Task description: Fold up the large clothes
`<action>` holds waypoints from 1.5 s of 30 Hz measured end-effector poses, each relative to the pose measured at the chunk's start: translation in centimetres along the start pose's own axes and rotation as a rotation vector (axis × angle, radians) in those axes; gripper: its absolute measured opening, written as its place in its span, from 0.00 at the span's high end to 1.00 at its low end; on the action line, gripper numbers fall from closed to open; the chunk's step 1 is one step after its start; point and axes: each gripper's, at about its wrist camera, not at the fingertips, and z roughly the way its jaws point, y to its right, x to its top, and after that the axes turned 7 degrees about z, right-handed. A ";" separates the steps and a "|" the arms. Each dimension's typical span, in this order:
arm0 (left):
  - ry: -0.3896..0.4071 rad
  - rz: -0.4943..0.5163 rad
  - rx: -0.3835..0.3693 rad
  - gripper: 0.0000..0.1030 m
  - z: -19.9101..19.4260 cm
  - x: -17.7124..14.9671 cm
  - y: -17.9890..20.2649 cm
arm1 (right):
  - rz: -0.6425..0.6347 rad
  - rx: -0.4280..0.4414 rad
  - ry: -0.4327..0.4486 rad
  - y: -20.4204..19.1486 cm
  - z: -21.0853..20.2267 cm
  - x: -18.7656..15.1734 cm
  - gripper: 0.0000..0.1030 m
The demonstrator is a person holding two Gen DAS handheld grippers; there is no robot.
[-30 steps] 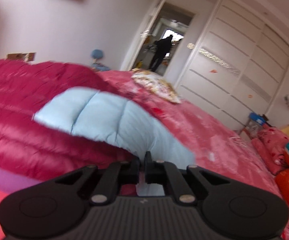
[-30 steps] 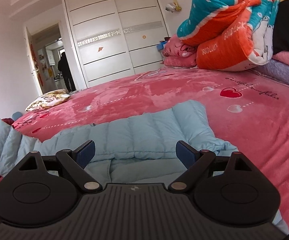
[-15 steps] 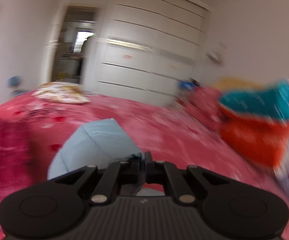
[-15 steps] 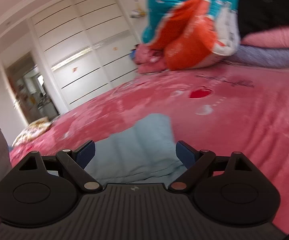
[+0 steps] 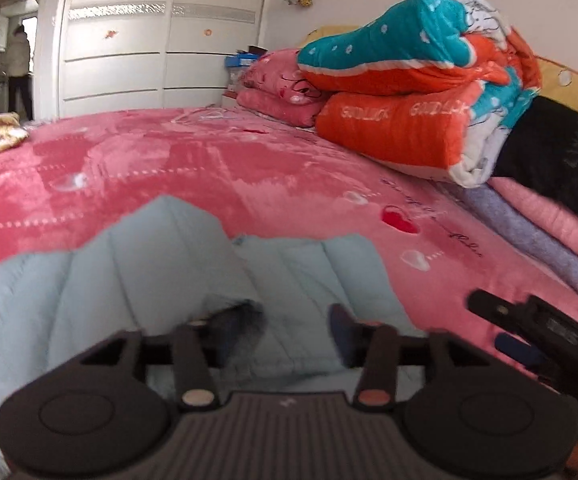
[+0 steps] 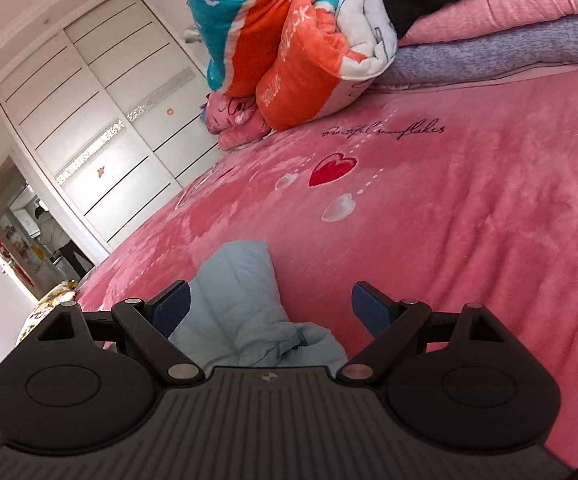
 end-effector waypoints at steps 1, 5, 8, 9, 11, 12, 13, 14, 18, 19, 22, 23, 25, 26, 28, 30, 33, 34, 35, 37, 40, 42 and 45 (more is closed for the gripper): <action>-0.001 0.011 -0.019 0.34 0.0 0.0 0.0 | -0.003 0.003 -0.005 -0.2 0.0 -0.2 0.00; 0.013 0.037 -0.093 0.32 -0.9 -0.2 0.5 | -0.014 0.009 -0.013 -0.5 0.1 -0.5 0.00; 0.015 0.007 -0.130 0.28 -1.8 -0.6 0.5 | -0.003 0.005 -0.018 -0.3 0.6 -0.1 0.00; 0.006 -0.001 -0.130 0.27 -2.1 -0.8 0.3 | 0.004 0.003 -0.022 -0.2 0.6 -0.2 0.00; -0.016 -0.035 -0.122 0.27 -2.6 -1.6 -0.4 | 0.012 0.001 -0.027 0.0 0.9 0.1 0.00; -0.022 -0.058 -0.107 0.27 -2.8 -1.9 -0.9 | 0.012 0.001 -0.029 0.0 1.0 0.2 0.00; -0.024 -0.090 -0.079 0.27 -3.0 -2.3 -1.7 | 0.010 0.002 -0.031 -0.1 1.1 0.2 0.00; -0.021 -0.119 -0.048 0.27 -3.1 -2.6 -2.4 | 0.007 0.006 -0.032 -0.2 1.1 0.2 0.00; -0.006 -0.321 0.095 0.27 -2.7 -3.0 -6.5 | -0.014 0.014 -0.038 -0.5 1.1 0.1 0.00; -0.004 -0.383 0.110 0.27 -2.3 -3.1 -7.5 | -0.017 0.014 -0.037 -0.5 1.2 0.2 0.00; -0.003 -0.493 0.121 0.27 -0.7 -3.3 -9.1 | -0.011 0.010 -0.040 -0.3 1.3 0.3 0.00; 0.004 -0.503 0.111 0.27 -0.2 -3.1 -9.1 | -0.008 0.010 -0.042 -0.2 1.3 0.3 0.00; 0.022 -0.503 0.086 0.27 0.9 -2.5 -8.5 | -0.007 0.006 -0.046 -0.1 1.5 0.4 0.00; 0.036 -0.495 0.060 0.27 1.6 -2.0 -7.8 | -0.008 0.006 -0.048 -0.1 1.5 0.5 0.00; 0.047 -0.460 0.000 0.27 3.0 -0.9 -6.1 | -0.011 0.007 -0.038 -0.1 1.5 0.5 0.00; 0.041 -0.404 -0.088 0.27 4.4 0.4 -3.6 | -0.016 -0.007 -0.014 -0.1 1.5 0.5 0.00; 0.046 -0.291 -0.263 0.26 5.6 2.3 0.2 | 0.011 -0.022 0.035 0.3 1.2 0.9 0.00; 0.061 -0.263 -0.287 0.26 5.5 2.8 0.9 | 0.021 -0.030 0.048 0.5 1.1 1.1 0.00; 0.080 -0.245 -0.304 0.26 5.2 3.1 1.4 | 0.032 -0.039 0.058 0.7 1.1 1.2 0.00; 0.108 -0.219 -0.317 0.25 4.4 3.3 1.5 | 0.059 -0.046 0.064 1.3 1.2 1.5 0.00; 0.119 -0.194 -0.218 0.24 3.2 2.9 -0.3 | 0.069 -0.021 0.065 1.2 1.4 1.6 0.00; 0.113 -0.199 -0.108 0.24 2.8 2.4 -2.3 | 0.024 0.018 0.080 0.3 1.3 1.5 0.00; 0.085 -0.181 0.103 0.26 2.4 1.6 -5.5 | -0.088 0.115 0.100 -2.0 1.2 1.1 0.00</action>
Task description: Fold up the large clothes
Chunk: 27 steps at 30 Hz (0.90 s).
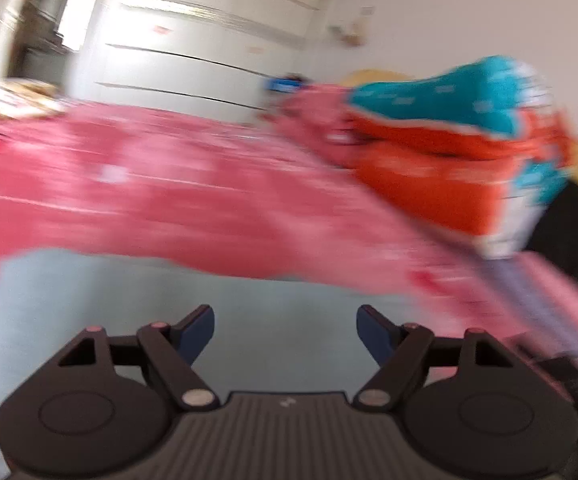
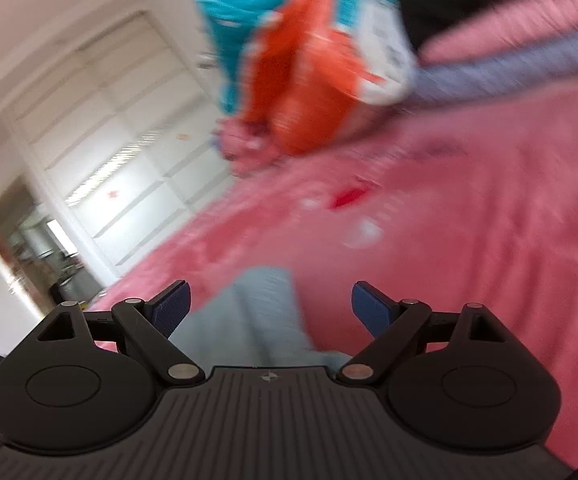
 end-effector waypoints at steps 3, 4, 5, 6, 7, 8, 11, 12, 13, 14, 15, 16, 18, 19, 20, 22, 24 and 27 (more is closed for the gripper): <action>-0.016 0.056 0.156 0.27 0.4 -0.4 -2.1 | -0.071 0.107 -0.037 -1.8 1.0 -0.5 0.00; -0.018 0.067 0.190 0.28 0.7 -0.4 -2.6 | -0.084 0.140 -0.058 -2.3 1.5 -0.7 0.00; -0.021 0.072 0.216 0.29 0.9 -0.3 -3.0 | -0.096 0.169 -0.084 -2.7 2.2 -0.9 0.00; -0.022 0.073 0.239 0.30 1.2 -0.4 -3.3 | -0.112 0.192 -0.113 -3.1 3.0 -1.1 0.00; -0.024 0.072 0.255 0.30 1.4 -0.5 -3.7 | -0.128 0.202 -0.136 -3.4 3.7 -1.3 0.01; -0.026 0.074 0.266 0.31 1.7 -0.6 -4.1 | -0.143 0.206 -0.160 -3.7 4.7 -1.5 0.03; -0.037 0.105 0.280 0.32 2.5 -1.2 -4.7 | -0.159 0.191 -0.245 -3.8 7.5 -2.1 0.05; -0.037 0.116 0.281 0.32 2.7 -1.5 -4.9 | -0.154 0.172 -0.275 -3.5 8.5 -2.2 0.05; -0.037 0.124 0.280 0.32 3.1 -1.6 -4.9 | -0.144 0.158 -0.306 -3.1 9.5 -2.4 0.05; -0.037 0.125 0.277 0.31 3.3 -1.9 -5.0 | -0.132 0.139 -0.338 -2.8 10.1 -2.9 0.06; -0.037 0.123 0.272 0.30 3.2 -2.4 -5.4 | -0.122 0.113 -0.365 -2.5 10.9 -3.1 0.07; -0.040 0.120 0.269 0.29 3.5 -2.8 -5.6 | -0.122 0.091 -0.381 -2.0 11.2 -3.2 0.09; -0.042 0.124 0.266 0.27 4.2 -3.4 -5.8 | -0.142 0.056 -0.398 -1.9 11.9 -3.4 0.09; -0.040 0.128 0.263 0.27 4.2 -3.8 -5.8 | -0.157 0.042 -0.402 -2.0 12.2 -3.5 0.09; -0.036 0.132 0.262 0.26 4.4 -4.1 -5.8 | -0.174 0.031 -0.407 -2.1 12.4 -3.6 0.09; -0.025 0.125 0.253 0.26 4.9 -4.8 -6.0 | -0.211 0.010 -0.416 -2.6 12.5 -4.3 0.08; -0.020 0.110 0.246 0.25 5.3 -5.3 -6.2 | -0.244 -0.011 -0.424 -2.8 12.6 -4.9 0.08; -0.024 0.092 0.231 0.24 5.6 -5.5 -6.5 | -0.290 -0.047 -0.426 -3.1 12.9 -5.5 0.07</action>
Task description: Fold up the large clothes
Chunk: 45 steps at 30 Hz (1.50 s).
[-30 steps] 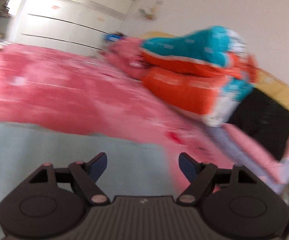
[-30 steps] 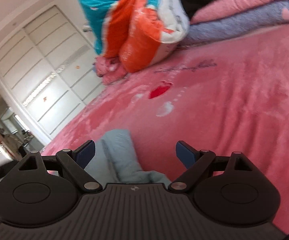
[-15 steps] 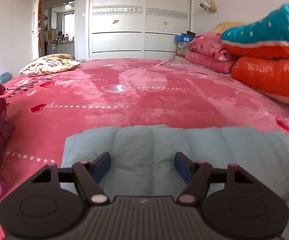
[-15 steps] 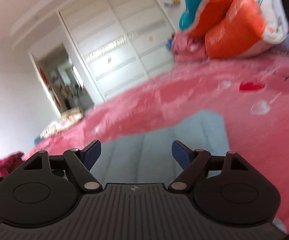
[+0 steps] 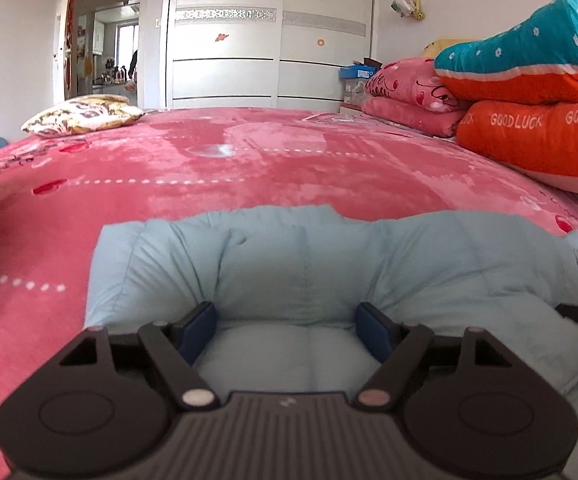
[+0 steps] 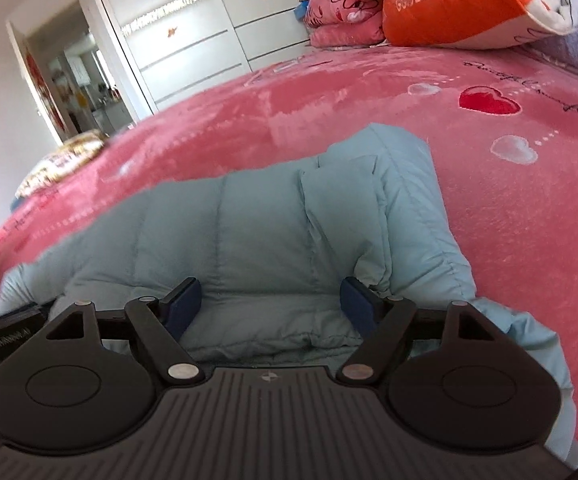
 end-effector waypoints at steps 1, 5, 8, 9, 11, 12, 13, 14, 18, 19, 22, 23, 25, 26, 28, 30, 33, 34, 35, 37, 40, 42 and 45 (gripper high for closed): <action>-0.002 -0.004 -0.003 0.24 0.1 0.0 0.0 | -0.011 -0.012 0.000 -0.1 -0.1 0.2 0.07; -0.009 0.004 0.002 0.24 0.3 0.0 0.2 | -0.046 -0.040 0.010 -0.9 1.1 -0.2 0.04; -0.009 0.004 0.002 0.24 0.4 -0.1 0.2 | -0.047 -0.034 0.012 -0.6 1.5 0.1 0.01; -0.008 0.005 0.003 0.23 0.4 -0.1 0.2 | -0.045 -0.029 0.014 -0.6 1.5 0.2 0.00; -0.007 0.011 0.010 0.23 0.3 -0.1 0.4 | -0.037 -0.018 0.017 -0.6 1.5 0.2 0.00; -0.008 0.014 0.012 0.23 0.3 0.0 0.5 | -0.033 -0.011 0.019 -0.5 1.2 0.2 0.00; -0.009 0.015 0.014 0.23 0.2 0.0 0.5 | -0.028 -0.002 0.024 -0.4 0.8 0.0 0.00; -0.010 0.015 0.017 0.22 0.1 0.1 0.5 | -0.019 0.008 0.028 -0.3 0.5 -0.1 0.00; -0.036 0.028 0.045 0.22 -1.7 0.8 0.7 | 0.044 0.054 0.044 0.6 -0.8 -0.1 0.00; -0.039 0.011 0.040 0.22 -2.7 0.9 0.5 | 0.062 0.063 0.046 0.8 -1.4 -0.1 0.00; -0.038 -0.049 0.025 0.22 -5.8 0.9 -0.4 | 0.075 0.067 0.049 1.0 -3.2 -0.2 0.00; -0.037 -0.063 0.024 0.22 -7.1 0.8 -0.8 | 0.065 0.063 0.055 1.0 -4.0 -0.3 0.00; -0.032 -0.084 0.023 0.22 -9.9 0.3 -1.5 | 0.030 0.054 0.078 0.8 -5.7 -0.7 0.00; -0.036 -0.091 0.026 0.22 -11.1 0.0 -1.9 | 0.015 0.047 0.089 0.7 -6.5 -1.0 0.00; -0.053 -0.103 0.034 0.22 -13.4 -0.9 -2.8 | 0.006 0.038 0.109 0.8 -8.1 -1.5 0.00; -0.073 -0.118 0.042 0.22 -15.7 -2.0 -4.0 | 0.015 0.031 0.123 0.9 -9.9 -2.2 0.00; -0.115 -0.140 0.063 0.22 -18.8 -3.8 -5.5 | 0.030 0.017 0.134 1.1 -12.2 -3.0 0.00; -0.130 -0.148 0.067 0.22 -19.9 -4.5 -6.0 | 0.039 0.014 0.138 1.1 -13.0 -3.3 0.00; -0.142 -0.152 0.069 0.22 -20.7 -5.1 -6.4 | 0.053 0.012 0.141 1.2 -13.9 -3.7 0.00; -0.156 -0.161 0.071 0.22 -22.4 -6.1 -7.0 | 0.092 0.014 0.142 1.6 -15.6 -4.5 0.00; -0.161 -0.173 0.058 0.22 -24.6 -6.9 -7.6 | 0.119 0.015 0.124 1.9 -16.9 -5.4 0.00; -0.157 -0.169 0.049 0.22 -25.6 -7.2 -7.7 | 0.121 0.008 0.108 1.9 -17.8 -6.0 0.00; -0.149 -0.178 0.037 0.22 -27.0 -7.5 -7.9 | 0.100 -0.003 0.103 1.8 -19.2 -6.8 0.00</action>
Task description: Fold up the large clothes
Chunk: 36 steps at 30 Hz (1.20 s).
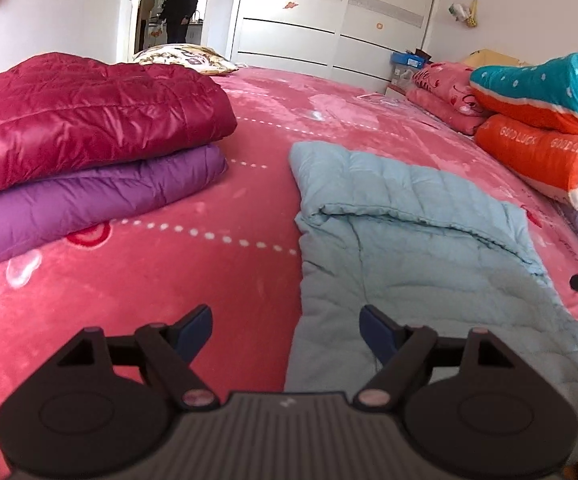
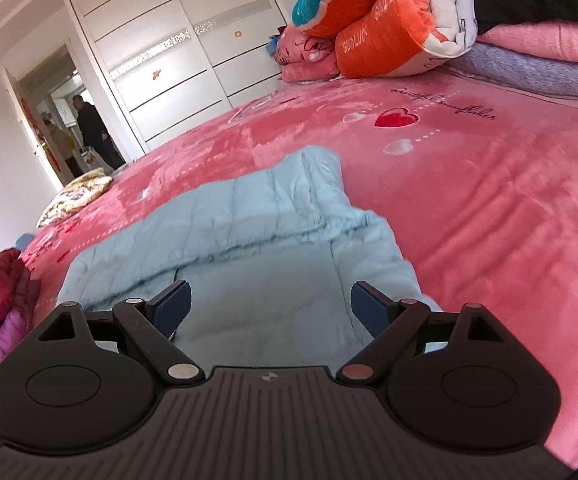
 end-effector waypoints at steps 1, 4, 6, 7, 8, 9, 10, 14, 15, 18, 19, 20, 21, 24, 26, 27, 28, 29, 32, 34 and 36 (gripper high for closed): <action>0.002 -0.006 -0.008 0.22 -0.4 -0.2 -0.2 | -0.014 -0.008 0.001 -0.1 -0.6 -0.3 0.00; 0.009 -0.005 -0.019 0.22 -1.7 -1.0 -0.3 | -0.033 -0.022 -0.005 -0.3 -1.9 -0.7 0.00; 0.010 -0.006 -0.026 0.22 -2.3 -1.4 -0.5 | -0.043 -0.032 -0.011 -0.4 -2.6 -1.1 0.00; 0.008 -0.009 -0.032 0.22 -2.4 -1.7 -0.6 | -0.049 -0.039 -0.014 -0.5 -3.0 -1.4 0.00; 0.005 -0.011 -0.038 0.22 -2.6 -1.9 -0.6 | -0.054 -0.044 -0.011 -0.6 -3.4 -1.7 0.00; 0.001 -0.010 -0.043 0.22 -2.8 -2.2 -0.7 | -0.058 -0.043 -0.011 -0.7 -3.8 -1.8 0.00; -0.004 -0.006 -0.049 0.22 -2.8 -2.4 -0.7 | -0.063 -0.043 -0.008 -0.8 -4.2 -1.9 0.00; -0.021 0.010 -0.062 0.22 -2.8 -3.2 -0.8 | -0.077 -0.049 -0.001 -0.9 -5.2 -1.9 0.00; -0.026 0.013 -0.064 0.22 -2.8 -3.4 -0.8 | -0.077 -0.050 -0.002 -0.8 -5.5 -1.9 0.00; -0.044 0.010 -0.066 0.22 -2.6 -3.8 -1.1 | -0.091 -0.062 0.012 -0.2 -6.2 -1.3 0.00; -0.049 0.003 -0.070 0.22 -2.5 -3.9 -1.4 | -0.093 -0.066 0.003 0.1 -6.4 -1.2 0.00; -0.055 -0.007 -0.076 0.22 -2.4 -3.9 -1.7 | -0.091 -0.072 -0.018 0.6 -6.3 -0.9 0.00; -0.064 -0.020 -0.083 0.22 -2.2 -4.0 -2.0 | -0.086 -0.086 -0.042 1.1 -6.1 -0.7 0.00; -0.086 -0.069 -0.099 0.22 -1.8 -4.1 -3.0 | -0.023 -0.143 -0.115 4.0 -5.6 0.3 0.00; -0.089 -0.098 -0.120 0.22 -1.6 -4.1 -3.5 | 0.037 -0.143 -0.145 5.8 -5.4 0.9 0.00; -0.095 -0.104 -0.132 0.21 -1.4 -4.1 -3.7 | 0.056 -0.145 -0.151 6.6 -5.5 1.1 0.00; -0.109 -0.111 -0.151 0.21 -1.1 -4.1 -3.8 | 0.060 -0.150 -0.153 7.2 -5.5 1.3 0.00; -0.121 -0.120 -0.164 0.21 -0.9 -4.2 -3.9 | 0.058 -0.156 -0.155 7.6 -5.5 1.4 0.00; -0.144 -0.127 -0.184 0.21 -0.2 -4.4 -3.8 | 0.060 -0.152 -0.159 8.6 -5.2 1.6 0.00; -0.154 -0.118 -0.188 0.21 0.1 -4.4 -3.7 | 0.065 -0.133 -0.173 9.3 -4.9 1.3 0.00; -0.170 -0.119 -0.207 0.21 0.7 -4.5 -3.7 | 0.080 -0.117 -0.193 10.0 -4.5 0.9 0.00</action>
